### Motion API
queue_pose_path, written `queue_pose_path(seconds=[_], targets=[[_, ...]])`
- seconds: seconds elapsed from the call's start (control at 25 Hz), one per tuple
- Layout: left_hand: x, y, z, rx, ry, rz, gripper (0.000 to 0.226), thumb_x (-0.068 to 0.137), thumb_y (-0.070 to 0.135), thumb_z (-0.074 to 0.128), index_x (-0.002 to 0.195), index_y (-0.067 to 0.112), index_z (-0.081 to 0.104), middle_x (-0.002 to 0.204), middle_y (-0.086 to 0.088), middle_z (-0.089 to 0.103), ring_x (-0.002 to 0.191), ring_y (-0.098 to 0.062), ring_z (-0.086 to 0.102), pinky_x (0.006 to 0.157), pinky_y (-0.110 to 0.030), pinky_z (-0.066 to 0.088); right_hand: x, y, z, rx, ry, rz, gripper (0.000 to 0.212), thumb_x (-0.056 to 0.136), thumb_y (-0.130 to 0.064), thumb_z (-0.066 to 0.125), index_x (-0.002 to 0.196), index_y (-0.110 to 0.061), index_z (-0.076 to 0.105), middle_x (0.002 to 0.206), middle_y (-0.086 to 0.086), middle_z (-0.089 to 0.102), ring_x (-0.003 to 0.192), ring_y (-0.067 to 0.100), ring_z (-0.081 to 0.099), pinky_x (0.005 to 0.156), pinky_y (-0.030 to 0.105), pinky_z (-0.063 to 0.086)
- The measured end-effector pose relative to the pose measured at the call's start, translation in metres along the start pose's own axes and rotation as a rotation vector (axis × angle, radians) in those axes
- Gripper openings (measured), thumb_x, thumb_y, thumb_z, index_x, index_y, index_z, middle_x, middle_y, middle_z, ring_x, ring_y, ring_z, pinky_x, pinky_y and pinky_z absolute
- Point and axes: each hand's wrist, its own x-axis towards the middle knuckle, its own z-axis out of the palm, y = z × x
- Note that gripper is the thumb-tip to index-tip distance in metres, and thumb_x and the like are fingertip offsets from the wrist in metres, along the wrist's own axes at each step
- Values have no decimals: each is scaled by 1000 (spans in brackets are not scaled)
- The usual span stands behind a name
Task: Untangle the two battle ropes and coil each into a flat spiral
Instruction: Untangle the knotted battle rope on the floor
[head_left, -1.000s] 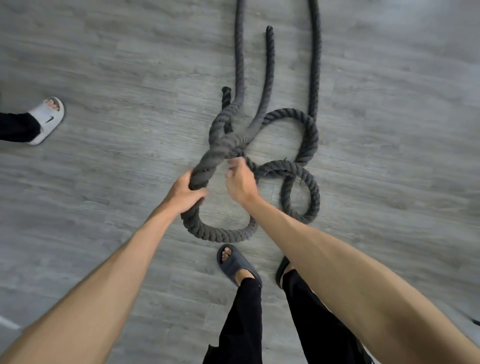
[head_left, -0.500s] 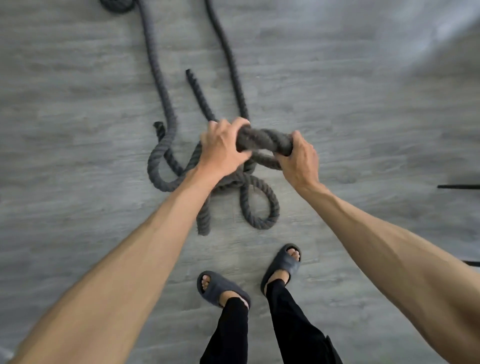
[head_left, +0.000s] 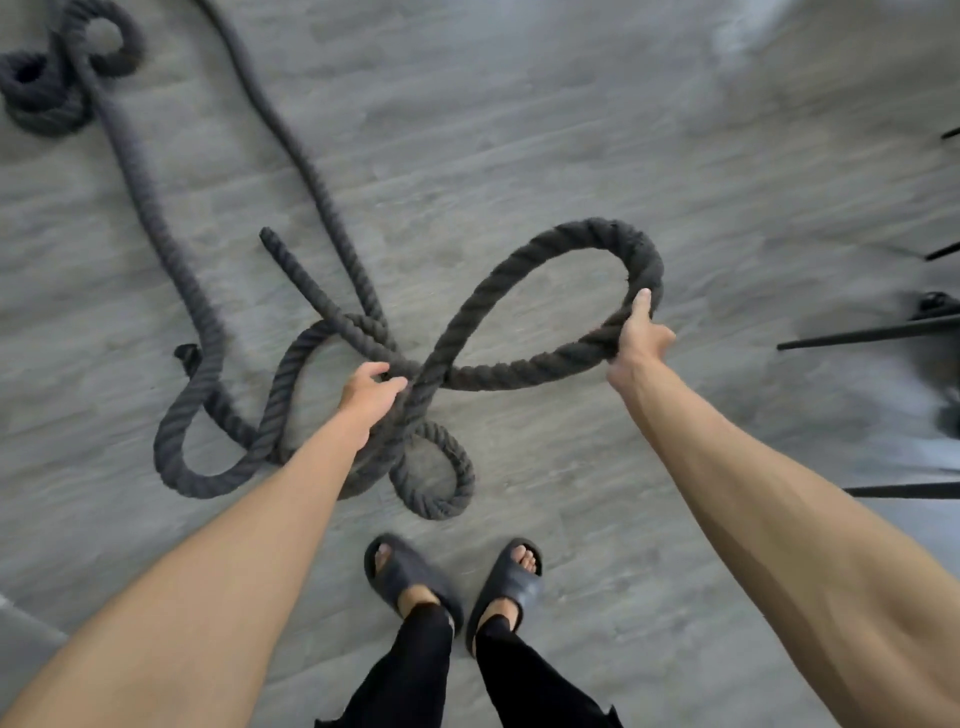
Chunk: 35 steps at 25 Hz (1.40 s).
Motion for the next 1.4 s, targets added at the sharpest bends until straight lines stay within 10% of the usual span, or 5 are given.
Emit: queue_pose_path(seconds=[0.32,0.88,1.04,1.24,1.4], targets=[[53,-5,15,169,-143,-26,11,93,26,64,103,23,65,100,-8,68,85,-19,58,61,-26,42,-1,85,32,-614,-349,28,11,99,-16,53,97,-10,62,96,17,75,84,31,72,76,41,58],[289,-218,29,629,-132,-193,88,78,32,79,151,24,29,152,-10,38,142,-31,31,116,-47,28,59,364,163,-1394,-871,-198,36,99,-28,50,131,-10,55,127,14,64,118,33,58,92,37,48],[298,-270,44,647,-24,-172,69,87,47,68,140,16,37,145,-13,49,133,-36,45,109,-48,32,76,401,143,-1496,-970,-194,28,94,-15,46,115,-4,61,117,20,68,108,37,64,88,40,52],[257,-163,55,769,-33,-5,65,83,62,65,112,7,47,112,-15,66,109,-36,61,85,-41,47,52,369,90,-1725,-1134,229,23,97,-13,58,114,1,65,116,20,68,104,36,70,85,44,60],[247,44,129,-69,-248,-189,49,73,31,77,105,1,55,99,-14,65,83,-27,66,63,-33,59,22,287,86,-1357,-1120,29,48,99,-34,58,140,-9,55,137,16,62,127,34,57,102,39,47]])
